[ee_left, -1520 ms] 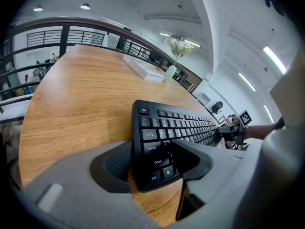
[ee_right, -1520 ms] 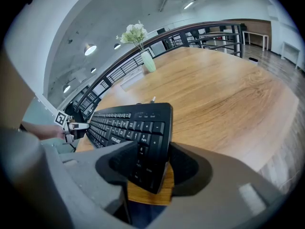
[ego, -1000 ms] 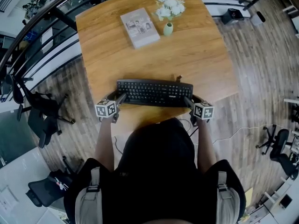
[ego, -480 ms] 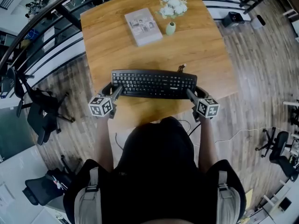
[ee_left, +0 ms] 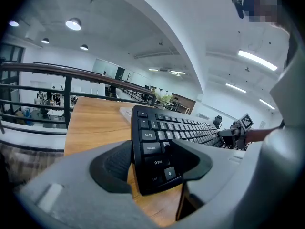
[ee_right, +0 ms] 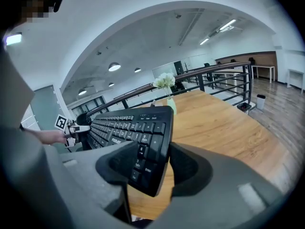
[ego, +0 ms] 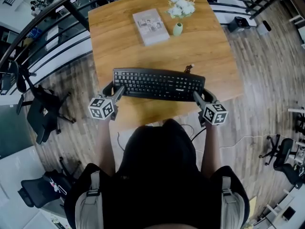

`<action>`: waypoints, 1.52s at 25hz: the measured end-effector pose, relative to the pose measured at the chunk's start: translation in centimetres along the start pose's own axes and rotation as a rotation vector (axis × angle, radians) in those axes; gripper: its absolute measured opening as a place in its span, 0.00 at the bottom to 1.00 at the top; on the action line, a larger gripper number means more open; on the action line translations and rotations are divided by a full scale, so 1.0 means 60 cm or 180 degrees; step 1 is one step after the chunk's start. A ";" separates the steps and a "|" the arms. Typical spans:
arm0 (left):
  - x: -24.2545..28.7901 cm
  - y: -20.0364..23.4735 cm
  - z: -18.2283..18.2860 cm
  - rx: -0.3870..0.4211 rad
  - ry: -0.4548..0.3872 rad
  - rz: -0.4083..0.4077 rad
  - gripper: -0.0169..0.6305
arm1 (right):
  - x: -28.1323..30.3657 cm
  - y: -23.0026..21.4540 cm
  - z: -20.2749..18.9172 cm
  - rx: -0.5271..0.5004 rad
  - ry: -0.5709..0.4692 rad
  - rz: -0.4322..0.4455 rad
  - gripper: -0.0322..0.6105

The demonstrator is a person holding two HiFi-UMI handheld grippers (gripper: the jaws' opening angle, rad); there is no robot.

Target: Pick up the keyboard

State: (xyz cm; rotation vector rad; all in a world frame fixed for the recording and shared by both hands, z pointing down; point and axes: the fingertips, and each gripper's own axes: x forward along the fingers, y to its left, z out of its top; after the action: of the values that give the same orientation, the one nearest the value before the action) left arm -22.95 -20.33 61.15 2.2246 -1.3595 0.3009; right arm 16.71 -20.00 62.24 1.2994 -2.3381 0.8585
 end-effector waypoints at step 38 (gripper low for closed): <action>-0.244 -0.012 0.034 0.0392 -0.0482 0.0099 0.43 | -0.102 0.191 -0.019 -0.0294 -0.0401 -0.0012 0.37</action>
State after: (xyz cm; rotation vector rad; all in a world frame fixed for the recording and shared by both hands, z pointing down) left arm -29.39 -9.94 52.82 2.3705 -1.4923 0.2368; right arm 10.23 -10.70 55.81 1.3550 -2.4390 0.6770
